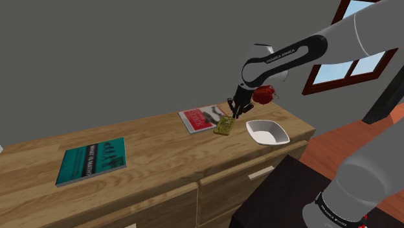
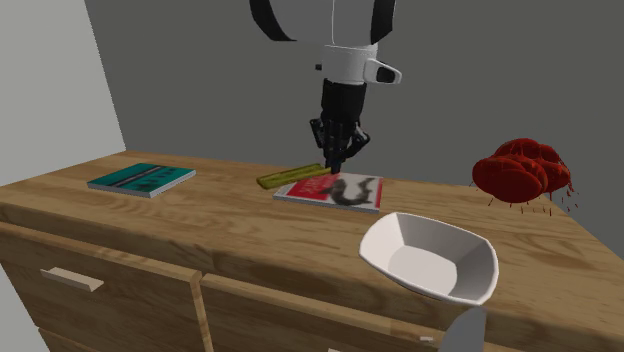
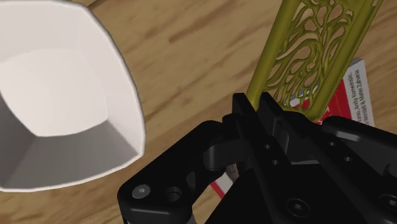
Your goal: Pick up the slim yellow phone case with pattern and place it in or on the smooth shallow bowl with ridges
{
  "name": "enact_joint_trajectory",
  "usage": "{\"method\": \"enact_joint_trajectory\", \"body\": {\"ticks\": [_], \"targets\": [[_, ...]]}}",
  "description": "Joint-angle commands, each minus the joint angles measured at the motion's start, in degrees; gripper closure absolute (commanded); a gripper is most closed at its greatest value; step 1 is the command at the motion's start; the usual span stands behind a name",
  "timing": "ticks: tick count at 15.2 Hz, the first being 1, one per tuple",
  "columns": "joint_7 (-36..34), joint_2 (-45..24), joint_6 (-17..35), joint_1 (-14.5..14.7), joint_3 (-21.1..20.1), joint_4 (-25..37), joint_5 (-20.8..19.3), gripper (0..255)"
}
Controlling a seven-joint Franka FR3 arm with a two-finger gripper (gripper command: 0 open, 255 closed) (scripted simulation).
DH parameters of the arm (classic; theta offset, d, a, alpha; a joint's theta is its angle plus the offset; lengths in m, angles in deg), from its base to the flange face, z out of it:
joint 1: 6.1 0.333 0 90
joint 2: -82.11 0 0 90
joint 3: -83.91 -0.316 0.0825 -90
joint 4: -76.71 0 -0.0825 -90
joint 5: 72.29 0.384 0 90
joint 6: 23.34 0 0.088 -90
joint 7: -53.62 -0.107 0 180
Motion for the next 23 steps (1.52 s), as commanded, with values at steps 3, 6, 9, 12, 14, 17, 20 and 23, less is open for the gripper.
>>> {"method": "enact_joint_trajectory", "body": {"ticks": [3,6,9,12,14,17,20,23], "targets": [[6.5,2.8,-1.0,-2.4,3.9,-2.5,0.2,255],[10.9,4.2,-2.2,-4.4,6.8,-3.4,-0.2,255],[15.3,5.1,-3.3,-6.3,9.8,-3.7,-0.9,255],[19.7,5.4,-4.5,-8.4,12.8,-3.3,-1.6,255],[22.5,5.2,-5.3,-9.7,14.8,-2.8,-2.2,255],[26.8,4.5,-6.6,-11.6,17.8,-1.4,-2.9,255],[29.7,3.5,-6.5,-12.7,19.6,-0.7,-3.1,255],[30.3,2.2,-4.1,-12.6,19.7,-1.9,-2.6,255]]}}
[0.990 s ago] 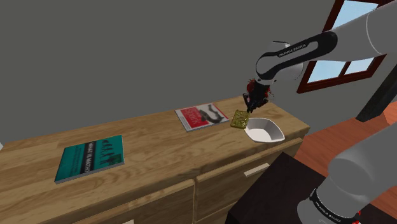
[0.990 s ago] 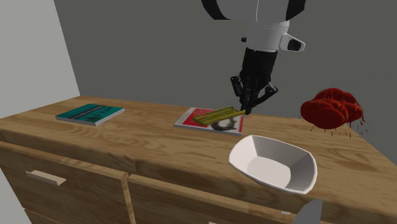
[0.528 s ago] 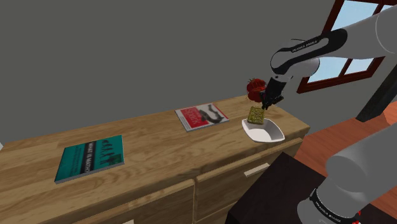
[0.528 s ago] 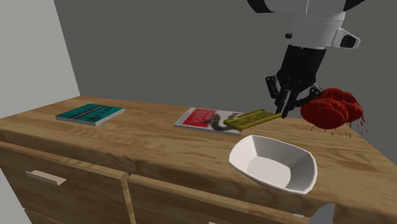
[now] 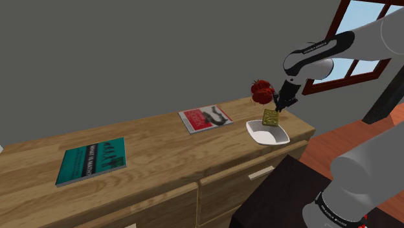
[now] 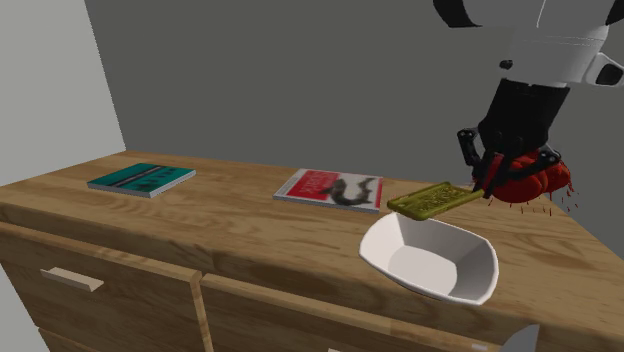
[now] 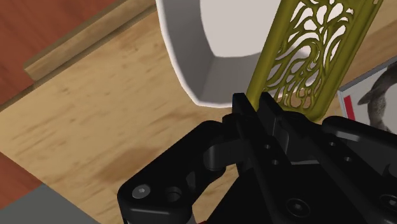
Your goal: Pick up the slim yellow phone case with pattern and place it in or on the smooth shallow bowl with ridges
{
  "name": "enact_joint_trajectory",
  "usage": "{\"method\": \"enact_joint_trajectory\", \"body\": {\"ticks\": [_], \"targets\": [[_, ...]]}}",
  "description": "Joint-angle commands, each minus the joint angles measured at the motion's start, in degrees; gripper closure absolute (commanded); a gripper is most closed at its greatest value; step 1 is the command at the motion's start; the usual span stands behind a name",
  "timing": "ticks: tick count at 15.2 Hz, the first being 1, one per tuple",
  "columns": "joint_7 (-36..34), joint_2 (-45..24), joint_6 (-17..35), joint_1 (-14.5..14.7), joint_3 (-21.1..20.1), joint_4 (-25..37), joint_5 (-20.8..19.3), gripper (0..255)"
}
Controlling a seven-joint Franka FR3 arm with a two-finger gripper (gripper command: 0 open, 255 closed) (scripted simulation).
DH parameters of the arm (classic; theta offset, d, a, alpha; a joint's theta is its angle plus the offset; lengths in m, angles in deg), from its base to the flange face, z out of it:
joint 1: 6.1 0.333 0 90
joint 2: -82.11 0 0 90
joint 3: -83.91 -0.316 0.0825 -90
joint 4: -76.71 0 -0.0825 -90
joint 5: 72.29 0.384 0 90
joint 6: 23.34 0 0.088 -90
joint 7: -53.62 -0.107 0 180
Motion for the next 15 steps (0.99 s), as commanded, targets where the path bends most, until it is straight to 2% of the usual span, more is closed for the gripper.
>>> {"method": "enact_joint_trajectory", "body": {"ticks": [1,15], "targets": [[0.4,-0.9,1.5,0.1,0.1,-0.7,0.3,255],[4.2,-8.4,12.8,0.9,0.5,-4.8,4.1,255]]}}
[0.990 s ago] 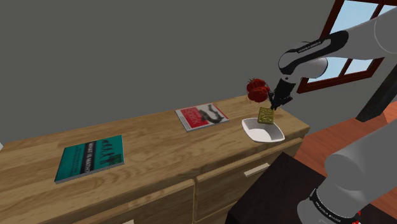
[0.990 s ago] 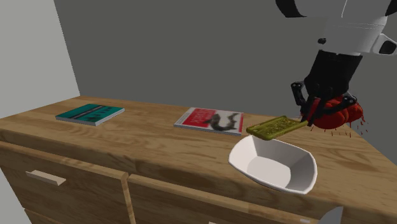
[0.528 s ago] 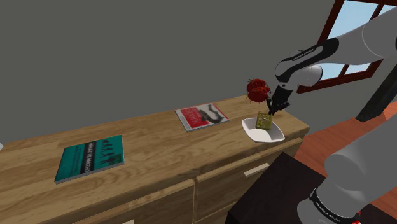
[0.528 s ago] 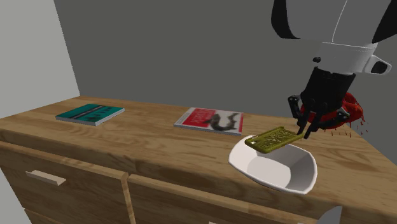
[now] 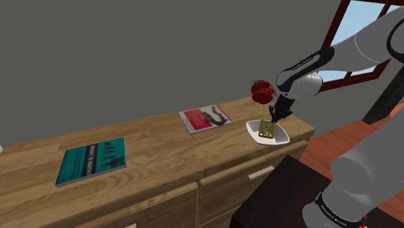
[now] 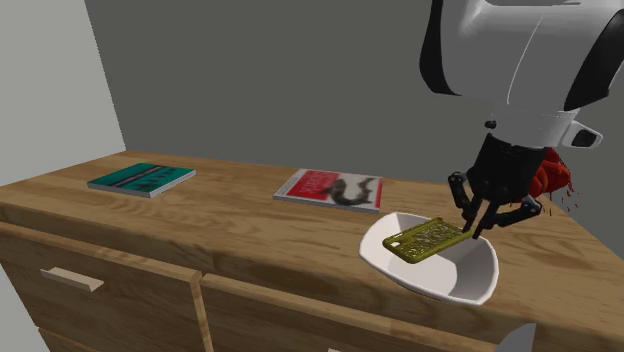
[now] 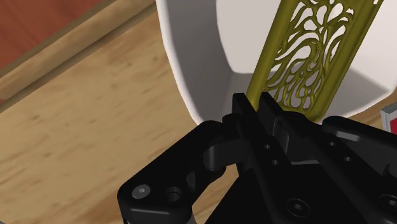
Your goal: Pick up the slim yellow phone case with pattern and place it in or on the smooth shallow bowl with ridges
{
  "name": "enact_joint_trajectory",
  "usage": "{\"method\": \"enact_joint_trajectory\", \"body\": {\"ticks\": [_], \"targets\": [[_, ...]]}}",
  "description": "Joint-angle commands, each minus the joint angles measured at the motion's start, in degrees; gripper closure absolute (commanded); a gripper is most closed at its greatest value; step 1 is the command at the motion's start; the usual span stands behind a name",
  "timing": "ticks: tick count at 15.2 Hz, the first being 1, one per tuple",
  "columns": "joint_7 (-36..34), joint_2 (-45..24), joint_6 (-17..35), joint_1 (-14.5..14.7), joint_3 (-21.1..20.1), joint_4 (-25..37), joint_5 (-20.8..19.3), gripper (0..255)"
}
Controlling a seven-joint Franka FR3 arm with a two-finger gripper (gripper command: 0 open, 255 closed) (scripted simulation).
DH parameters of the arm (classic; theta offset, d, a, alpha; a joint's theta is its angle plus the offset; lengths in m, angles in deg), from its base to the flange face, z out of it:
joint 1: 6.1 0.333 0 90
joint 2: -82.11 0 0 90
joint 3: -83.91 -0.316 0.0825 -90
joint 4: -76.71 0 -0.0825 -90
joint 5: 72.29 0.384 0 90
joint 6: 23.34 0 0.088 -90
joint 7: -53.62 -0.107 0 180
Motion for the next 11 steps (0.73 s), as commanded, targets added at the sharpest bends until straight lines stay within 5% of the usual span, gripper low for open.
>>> {"method": "enact_joint_trajectory", "body": {"ticks": [1,7,8,11], "targets": [[0.3,-0.5,0.8,0.1,0.0,-0.2,0.3,255],[0.3,-0.5,0.8,0.1,0.0,-0.2,0.3,255],[0.3,-0.5,0.8,0.1,0.0,-0.2,0.3,0],[0.3,-0.5,0.8,0.1,0.0,-0.2,0.3,0]]}}
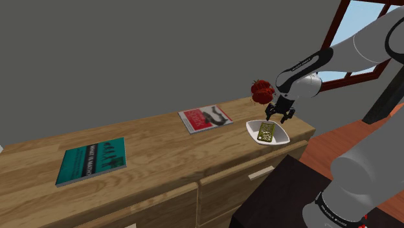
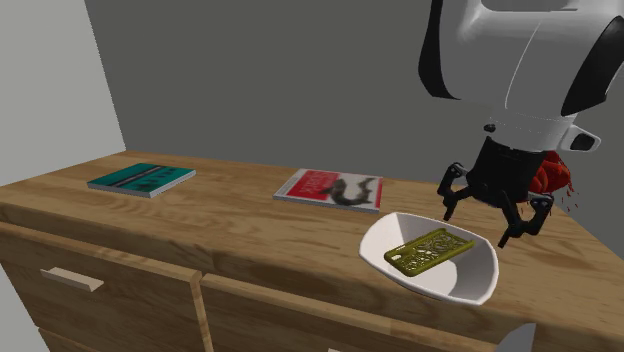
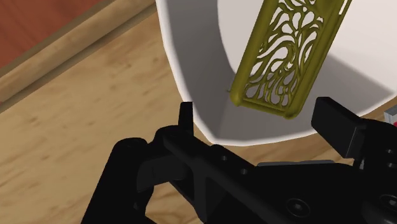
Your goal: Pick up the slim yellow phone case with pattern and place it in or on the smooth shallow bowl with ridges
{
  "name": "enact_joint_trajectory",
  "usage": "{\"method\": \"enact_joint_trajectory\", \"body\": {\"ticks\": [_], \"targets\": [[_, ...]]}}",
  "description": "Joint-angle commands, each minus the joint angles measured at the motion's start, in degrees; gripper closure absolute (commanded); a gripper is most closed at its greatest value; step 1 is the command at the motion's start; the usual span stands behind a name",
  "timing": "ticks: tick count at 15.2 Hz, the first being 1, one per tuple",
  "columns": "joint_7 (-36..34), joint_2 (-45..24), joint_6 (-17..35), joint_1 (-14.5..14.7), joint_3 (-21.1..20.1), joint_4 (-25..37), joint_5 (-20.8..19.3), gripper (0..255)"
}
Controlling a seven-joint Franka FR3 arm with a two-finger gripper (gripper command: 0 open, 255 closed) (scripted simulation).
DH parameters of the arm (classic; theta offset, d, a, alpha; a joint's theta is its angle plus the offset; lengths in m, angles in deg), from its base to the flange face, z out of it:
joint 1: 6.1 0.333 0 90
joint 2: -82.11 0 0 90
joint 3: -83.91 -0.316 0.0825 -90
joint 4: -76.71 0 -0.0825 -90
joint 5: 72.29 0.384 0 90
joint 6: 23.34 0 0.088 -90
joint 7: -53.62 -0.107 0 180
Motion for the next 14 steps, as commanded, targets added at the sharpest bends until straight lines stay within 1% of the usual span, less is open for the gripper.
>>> {"method": "enact_joint_trajectory", "body": {"ticks": [1,2,6,14], "targets": [[0.0,0.0,0.0,0.0,0.0,0.0,0.0,0],[0.0,0.0,0.0,0.0,0.0,0.0,0.0,0],[-2.0,5.7,-7.7,-0.9,0.3,2.3,-3.0,0],[-2.0,5.7,-7.7,-0.9,0.3,2.3,-3.0,0]]}}
